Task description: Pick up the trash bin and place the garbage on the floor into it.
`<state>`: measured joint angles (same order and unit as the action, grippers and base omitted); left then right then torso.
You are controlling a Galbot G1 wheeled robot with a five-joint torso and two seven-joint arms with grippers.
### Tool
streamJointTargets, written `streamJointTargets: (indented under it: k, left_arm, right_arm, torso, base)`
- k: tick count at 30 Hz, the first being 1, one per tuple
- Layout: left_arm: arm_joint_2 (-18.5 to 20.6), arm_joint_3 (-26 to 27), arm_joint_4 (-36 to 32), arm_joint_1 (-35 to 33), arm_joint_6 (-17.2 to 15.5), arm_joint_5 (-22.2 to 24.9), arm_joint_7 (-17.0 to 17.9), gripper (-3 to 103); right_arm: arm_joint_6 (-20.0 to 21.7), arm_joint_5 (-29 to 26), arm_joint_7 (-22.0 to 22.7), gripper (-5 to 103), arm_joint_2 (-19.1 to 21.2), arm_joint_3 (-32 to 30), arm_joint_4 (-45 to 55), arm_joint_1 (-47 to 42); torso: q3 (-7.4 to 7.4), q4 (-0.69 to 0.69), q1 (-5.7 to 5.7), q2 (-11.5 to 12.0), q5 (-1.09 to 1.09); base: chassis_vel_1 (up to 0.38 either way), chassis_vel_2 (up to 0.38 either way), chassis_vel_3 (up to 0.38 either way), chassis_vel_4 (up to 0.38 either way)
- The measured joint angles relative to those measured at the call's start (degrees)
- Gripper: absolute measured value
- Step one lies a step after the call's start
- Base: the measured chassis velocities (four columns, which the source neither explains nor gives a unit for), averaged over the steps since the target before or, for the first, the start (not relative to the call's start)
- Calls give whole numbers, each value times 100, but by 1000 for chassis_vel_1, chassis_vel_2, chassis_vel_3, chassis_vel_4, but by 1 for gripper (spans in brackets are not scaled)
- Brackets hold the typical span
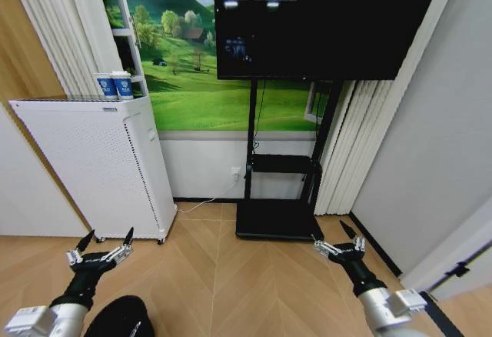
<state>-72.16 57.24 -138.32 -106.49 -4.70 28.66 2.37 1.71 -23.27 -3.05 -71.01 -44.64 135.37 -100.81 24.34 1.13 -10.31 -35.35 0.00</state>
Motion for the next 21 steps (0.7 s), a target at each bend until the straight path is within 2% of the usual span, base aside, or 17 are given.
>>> streamJointTargets:
  k: [19,21]
  left_arm:
    - [0,0,0,0,0,0,0,100]
    - [0,0,0,0,0,0,0,100]
  right_arm:
    - [0,0,0,100,0,0,0,0]
    - [0,0,0,100,0,0,0,0]
  torso:
    - [293,-1,-198,-490,0]
    - [320,3,-221,-540,0]
  base:
    - [-3,-2,-2,-2]
    - [-57,-54,-58,-47]
